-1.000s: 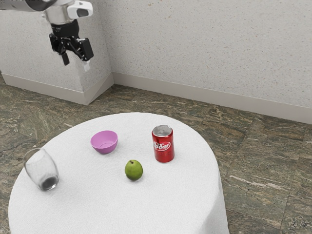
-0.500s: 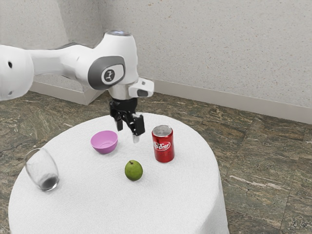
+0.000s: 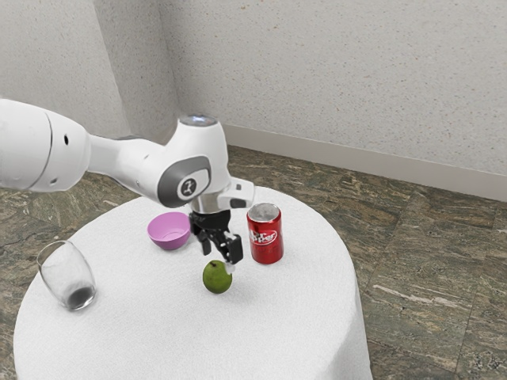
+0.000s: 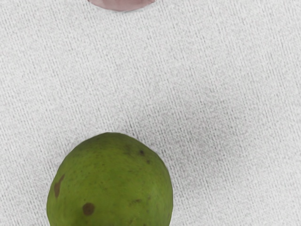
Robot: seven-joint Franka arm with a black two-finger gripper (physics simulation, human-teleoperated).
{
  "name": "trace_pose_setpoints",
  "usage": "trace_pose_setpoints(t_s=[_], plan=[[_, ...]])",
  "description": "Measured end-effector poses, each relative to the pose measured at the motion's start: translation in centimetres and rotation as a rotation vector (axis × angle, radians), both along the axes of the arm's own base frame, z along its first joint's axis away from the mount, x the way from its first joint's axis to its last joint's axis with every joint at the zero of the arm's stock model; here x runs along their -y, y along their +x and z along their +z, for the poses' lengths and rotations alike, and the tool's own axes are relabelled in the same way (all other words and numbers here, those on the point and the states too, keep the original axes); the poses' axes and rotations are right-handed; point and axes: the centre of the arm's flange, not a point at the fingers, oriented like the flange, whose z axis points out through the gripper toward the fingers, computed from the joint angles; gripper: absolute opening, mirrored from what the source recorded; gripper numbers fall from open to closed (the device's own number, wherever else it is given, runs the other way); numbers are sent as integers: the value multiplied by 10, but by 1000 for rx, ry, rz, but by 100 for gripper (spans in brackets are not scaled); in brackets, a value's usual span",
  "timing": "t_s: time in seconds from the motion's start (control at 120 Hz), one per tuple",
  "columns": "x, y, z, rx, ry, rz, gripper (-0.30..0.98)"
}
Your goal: Place the pear in the bowl.
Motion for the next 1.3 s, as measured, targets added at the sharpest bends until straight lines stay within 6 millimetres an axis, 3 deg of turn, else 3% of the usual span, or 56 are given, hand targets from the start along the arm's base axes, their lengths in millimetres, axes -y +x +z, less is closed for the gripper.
trace_pose_setpoints(t_s=[0.258, 0.575, 0.95, 1.3], plan=[[-8, 22, -38, 4, -4, 3, 60], [-20, 24, -72, -32, 6, -13, 60], [-15, 49, -71, -67, 14, -36, 61], [-17, 45, -88, -183, 26, -35, 61]])
